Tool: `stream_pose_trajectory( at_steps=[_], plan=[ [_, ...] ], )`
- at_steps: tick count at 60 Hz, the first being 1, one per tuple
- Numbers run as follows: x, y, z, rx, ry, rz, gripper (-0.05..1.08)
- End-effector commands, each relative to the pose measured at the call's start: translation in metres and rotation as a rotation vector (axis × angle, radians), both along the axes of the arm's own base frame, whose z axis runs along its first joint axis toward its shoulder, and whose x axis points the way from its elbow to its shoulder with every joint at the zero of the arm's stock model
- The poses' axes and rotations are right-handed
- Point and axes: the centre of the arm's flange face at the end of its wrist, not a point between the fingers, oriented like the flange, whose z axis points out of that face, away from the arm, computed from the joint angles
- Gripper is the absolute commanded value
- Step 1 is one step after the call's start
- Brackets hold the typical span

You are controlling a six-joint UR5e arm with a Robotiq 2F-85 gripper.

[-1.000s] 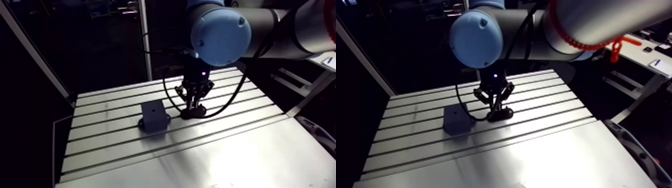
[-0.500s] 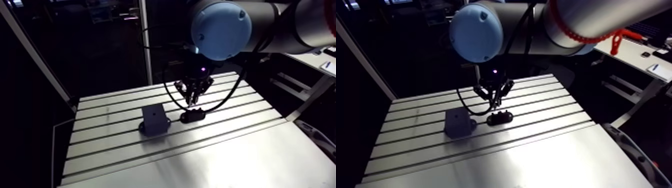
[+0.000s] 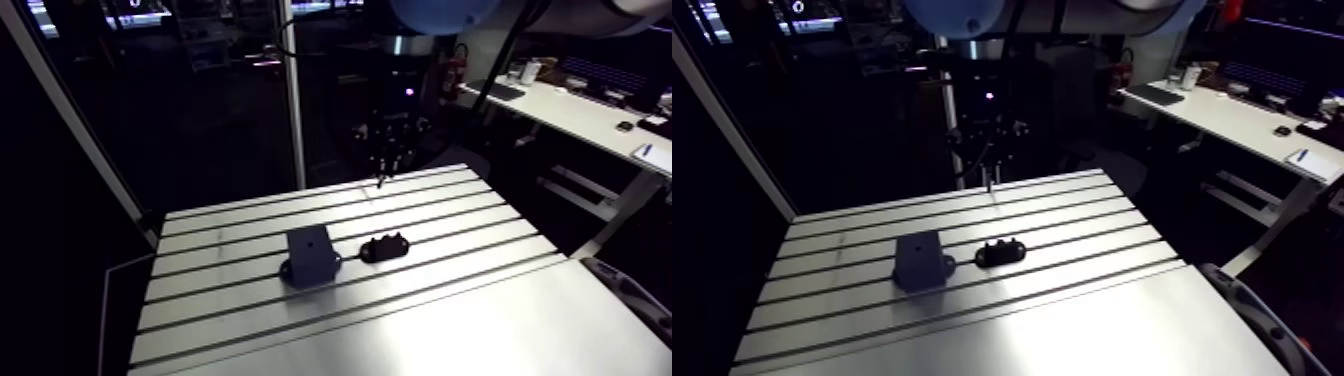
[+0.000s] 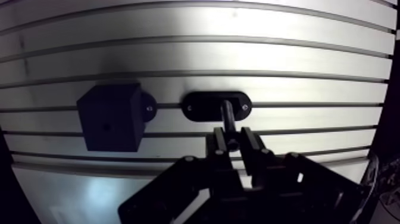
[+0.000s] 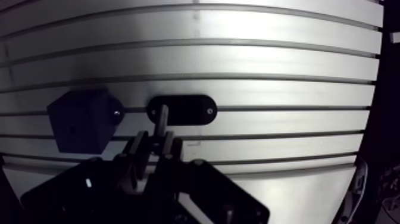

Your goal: Pick up the M10 bolt and insert it into the hole until fully seated.

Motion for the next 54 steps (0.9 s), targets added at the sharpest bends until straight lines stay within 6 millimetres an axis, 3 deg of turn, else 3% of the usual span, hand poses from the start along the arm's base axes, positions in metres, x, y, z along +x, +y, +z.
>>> stream_pose_trajectory(
  at_steps=[1, 13, 19, 35, 54],
  plan=[
    [-0.012, -0.027, 0.045, -0.051, -0.200, 0.013, 1.08],
    [-0.016, -0.065, 0.047, -0.055, -0.256, 0.076, 1.08],
    [-0.020, -0.084, 0.026, -0.047, -0.298, 0.091, 1.08],
    [-0.024, -0.118, 0.007, -0.037, -0.331, 0.141, 1.08],
    [-0.034, -0.123, -0.006, -0.036, -0.356, 0.136, 1.08]
  ],
)
